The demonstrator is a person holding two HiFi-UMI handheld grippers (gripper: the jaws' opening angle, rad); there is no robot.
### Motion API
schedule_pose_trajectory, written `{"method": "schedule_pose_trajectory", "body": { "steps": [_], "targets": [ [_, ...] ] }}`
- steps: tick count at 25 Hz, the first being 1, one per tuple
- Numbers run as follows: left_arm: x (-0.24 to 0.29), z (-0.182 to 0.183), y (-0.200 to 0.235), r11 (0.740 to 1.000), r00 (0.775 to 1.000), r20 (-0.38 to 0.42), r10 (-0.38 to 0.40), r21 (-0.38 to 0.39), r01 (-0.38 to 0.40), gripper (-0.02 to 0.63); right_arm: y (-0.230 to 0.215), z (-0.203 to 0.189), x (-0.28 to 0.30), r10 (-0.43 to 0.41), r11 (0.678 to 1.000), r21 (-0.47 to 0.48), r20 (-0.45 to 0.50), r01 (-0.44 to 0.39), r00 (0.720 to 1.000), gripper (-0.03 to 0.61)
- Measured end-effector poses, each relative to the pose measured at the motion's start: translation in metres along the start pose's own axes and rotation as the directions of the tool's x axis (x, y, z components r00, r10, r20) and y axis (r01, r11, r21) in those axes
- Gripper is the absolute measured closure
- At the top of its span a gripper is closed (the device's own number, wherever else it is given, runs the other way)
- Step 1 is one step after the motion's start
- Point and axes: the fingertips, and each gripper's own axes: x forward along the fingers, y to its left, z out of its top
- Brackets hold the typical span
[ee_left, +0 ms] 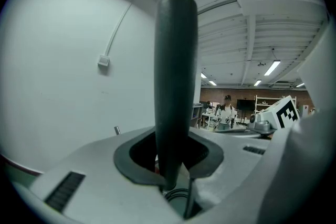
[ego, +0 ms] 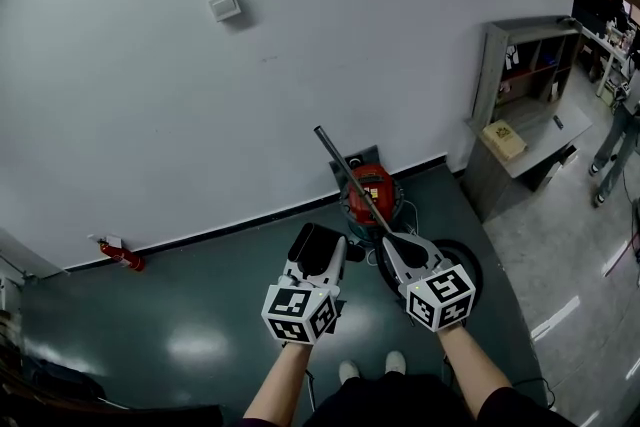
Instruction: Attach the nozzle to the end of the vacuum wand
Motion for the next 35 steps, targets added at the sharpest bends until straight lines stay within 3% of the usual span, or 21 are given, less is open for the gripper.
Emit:
{"method": "schedule_pose_trajectory", "body": {
  "steps": [14,35],
  "targets": [
    [0.028,-0.002,0.025,0.998,0.998,-0.025,0.055,-0.029,-0.056,0.528,-0.026,-0.002,0.029,0.031,0.999,0.017,-0.019,-0.031,0.999,0.561],
    [0.078,-0.010,0.147,0.997,0.996,-0.076,-0.042,-0.069,0.037,0.528,-0.026,-0.022,0.151,-0.069,0.996,0.057,-0.076,0.073,0.995,0.561]
  ]
}}
